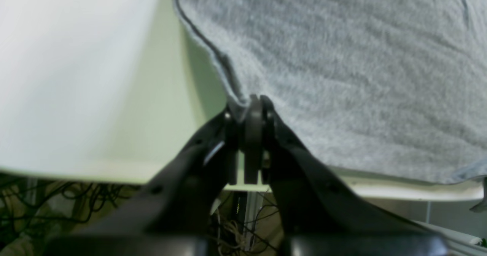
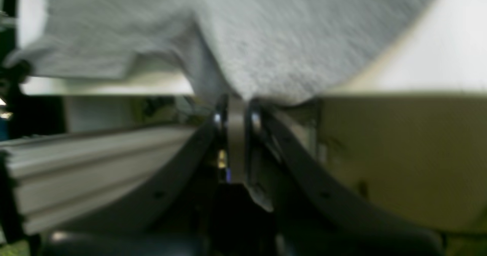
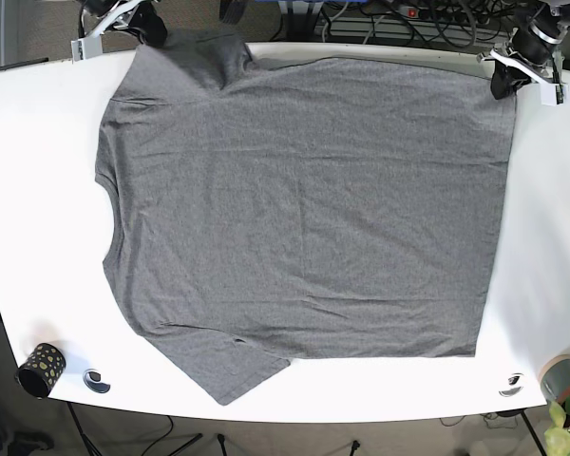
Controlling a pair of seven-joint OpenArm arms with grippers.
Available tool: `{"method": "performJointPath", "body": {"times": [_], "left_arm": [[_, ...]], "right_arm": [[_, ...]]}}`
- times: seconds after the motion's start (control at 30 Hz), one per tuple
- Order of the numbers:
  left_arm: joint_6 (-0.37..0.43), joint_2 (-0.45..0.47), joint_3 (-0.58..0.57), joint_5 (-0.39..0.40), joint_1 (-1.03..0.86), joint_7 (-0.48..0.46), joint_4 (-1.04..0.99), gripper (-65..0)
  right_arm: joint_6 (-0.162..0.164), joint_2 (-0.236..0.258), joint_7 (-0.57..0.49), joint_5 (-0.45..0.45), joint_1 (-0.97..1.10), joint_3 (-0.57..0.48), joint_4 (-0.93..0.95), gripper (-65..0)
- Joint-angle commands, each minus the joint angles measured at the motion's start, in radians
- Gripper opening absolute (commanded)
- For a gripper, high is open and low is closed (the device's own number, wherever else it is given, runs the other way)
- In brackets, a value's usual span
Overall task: Fold the T-shirt properly
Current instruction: 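Grasp the grey shirt's hem edges with both grippers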
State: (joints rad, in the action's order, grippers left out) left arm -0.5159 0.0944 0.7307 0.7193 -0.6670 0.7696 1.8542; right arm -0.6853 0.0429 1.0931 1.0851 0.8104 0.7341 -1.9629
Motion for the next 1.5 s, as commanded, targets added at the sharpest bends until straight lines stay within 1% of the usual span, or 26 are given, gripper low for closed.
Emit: {"method": "performJointPath", "body": {"times": [0.0,0.3,0.37,0.43,0.47,0.53,0.57,0.67,0.83,0.9,0.97,1.1,1.2,1.4,1.47], "left_arm": [[-0.008,0.011,-0.003,0.023,0.036,-0.022,0.058,-65.0],[-0.002,0.014,-0.076,0.01,0.234,-0.022,0.072,-65.0],[0.0,0.014,-0.101,-0.013,0.26,-0.022,0.072,-65.0],[0.0,0.014,-0.125,-0.051,0.284,-0.022,0.072,-65.0],[0.009,0.014,-0.136,-0.071,0.31,-0.022,0.072,-65.0],[0.023,0.014,-0.145,-0.094,0.347,-0.022,0.071,-65.0],[0.026,0.014,-0.151,-0.105,0.358,-0.02,0.071,-65.0],[0.026,0.014,-0.17,-0.12,0.385,-0.02,0.058,-65.0],[0.041,0.014,-0.173,-0.122,0.451,-0.02,0.002,-65.0],[0.041,0.017,-0.175,-0.123,0.478,-0.02,-0.017,-65.0],[0.041,0.018,-0.175,-0.125,0.502,-0.02,-0.038,-65.0],[0.036,0.018,-0.199,-0.178,0.559,-0.02,-0.083,-65.0],[0.035,0.018,-0.208,-0.204,0.591,-0.02,-0.098,-65.0],[0.038,0.02,-0.207,-0.208,0.663,-0.02,-0.17,-65.0],[0.038,0.031,-0.205,-0.208,0.679,-0.02,-0.189,-65.0]], "right_arm": [[-0.013,0.012,-0.018,0.046,-0.018,0.006,-0.019,-65.0],[-0.013,0.019,-0.017,0.05,-0.193,0.006,-0.01,-65.0],[-0.012,0.032,-0.017,0.05,-0.23,0.005,-0.008,-65.0],[0.005,0.036,-0.017,0.05,-0.265,0.003,0.012,-65.0],[0.025,0.041,-0.017,0.05,-0.293,0.003,0.024,-65.0],[0.054,0.062,-0.017,0.05,-0.332,0.003,0.05,-65.0],[0.062,0.071,-0.017,0.05,-0.356,0.003,0.069,-65.0],[0.065,0.099,-0.017,0.05,-0.408,0.003,0.121,-65.0],[0.066,0.144,-0.017,0.048,-0.507,0.002,0.218,-65.0],[0.066,0.157,-0.017,0.02,-0.544,0.0,0.244,-65.0],[0.066,0.165,-0.017,-0.021,-0.586,-0.026,0.259,-65.0],[0.066,0.17,-0.017,-0.102,-0.665,-0.074,0.265,-65.0],[0.066,0.17,-0.018,-0.156,-0.715,-0.084,0.267,-65.0],[0.066,0.17,-0.018,-0.257,-0.813,-0.117,0.27,-65.0],[0.062,0.17,-0.018,-0.288,-0.837,-0.124,0.29,-65.0]]}}
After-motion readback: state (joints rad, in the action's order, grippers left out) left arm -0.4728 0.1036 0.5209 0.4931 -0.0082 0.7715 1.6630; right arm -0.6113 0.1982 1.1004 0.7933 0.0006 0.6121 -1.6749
